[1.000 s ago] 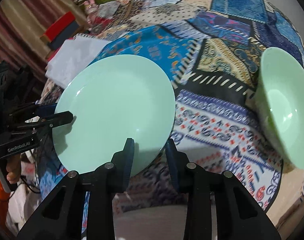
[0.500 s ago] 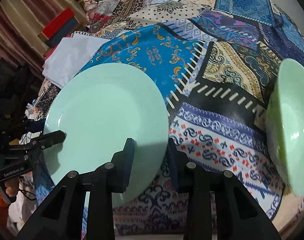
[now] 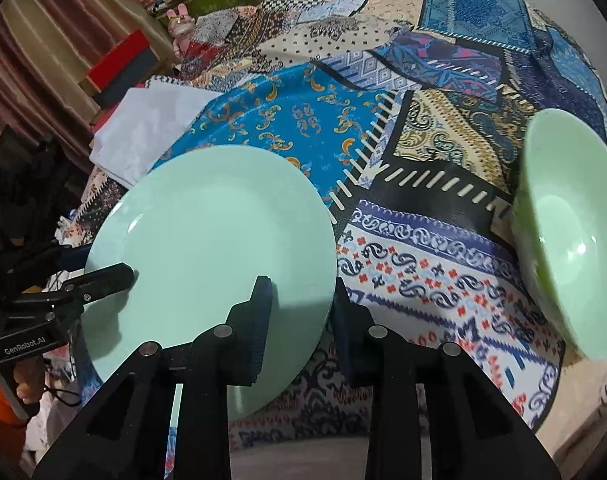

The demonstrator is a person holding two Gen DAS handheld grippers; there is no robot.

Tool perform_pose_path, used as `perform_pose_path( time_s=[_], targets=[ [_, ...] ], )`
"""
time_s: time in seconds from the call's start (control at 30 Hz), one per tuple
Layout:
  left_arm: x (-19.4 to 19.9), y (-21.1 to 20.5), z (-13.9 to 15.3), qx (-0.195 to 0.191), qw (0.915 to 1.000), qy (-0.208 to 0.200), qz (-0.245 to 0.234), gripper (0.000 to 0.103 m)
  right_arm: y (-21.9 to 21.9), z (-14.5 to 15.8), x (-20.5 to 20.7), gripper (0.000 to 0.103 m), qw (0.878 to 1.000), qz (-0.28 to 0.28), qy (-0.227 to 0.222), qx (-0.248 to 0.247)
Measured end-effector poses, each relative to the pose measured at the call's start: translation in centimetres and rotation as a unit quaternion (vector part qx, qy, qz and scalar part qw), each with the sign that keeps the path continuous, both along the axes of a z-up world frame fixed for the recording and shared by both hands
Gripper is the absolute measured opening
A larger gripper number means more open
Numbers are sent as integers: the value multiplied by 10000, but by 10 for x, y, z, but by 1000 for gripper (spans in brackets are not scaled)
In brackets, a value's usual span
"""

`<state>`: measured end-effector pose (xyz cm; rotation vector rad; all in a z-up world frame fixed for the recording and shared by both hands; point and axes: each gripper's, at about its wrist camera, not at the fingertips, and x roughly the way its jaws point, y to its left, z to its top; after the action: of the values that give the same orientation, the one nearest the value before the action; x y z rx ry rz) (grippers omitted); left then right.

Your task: Organize plates and bowls

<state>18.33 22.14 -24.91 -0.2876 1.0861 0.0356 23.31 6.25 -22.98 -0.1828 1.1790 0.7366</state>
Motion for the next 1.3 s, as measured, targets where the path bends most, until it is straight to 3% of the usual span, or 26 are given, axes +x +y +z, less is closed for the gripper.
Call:
perform_pose_path(
  time_s=[0.73,1.3],
  targets=[
    [-43,-56,79,84,9974,-689,-187,44,-60,73,-52,26,9949,-370,-782,526],
    [-69,-113,99,-10,9951,-857,-500,44,-122,96,-91,26,9884,-767,-1102,711]
  ],
)
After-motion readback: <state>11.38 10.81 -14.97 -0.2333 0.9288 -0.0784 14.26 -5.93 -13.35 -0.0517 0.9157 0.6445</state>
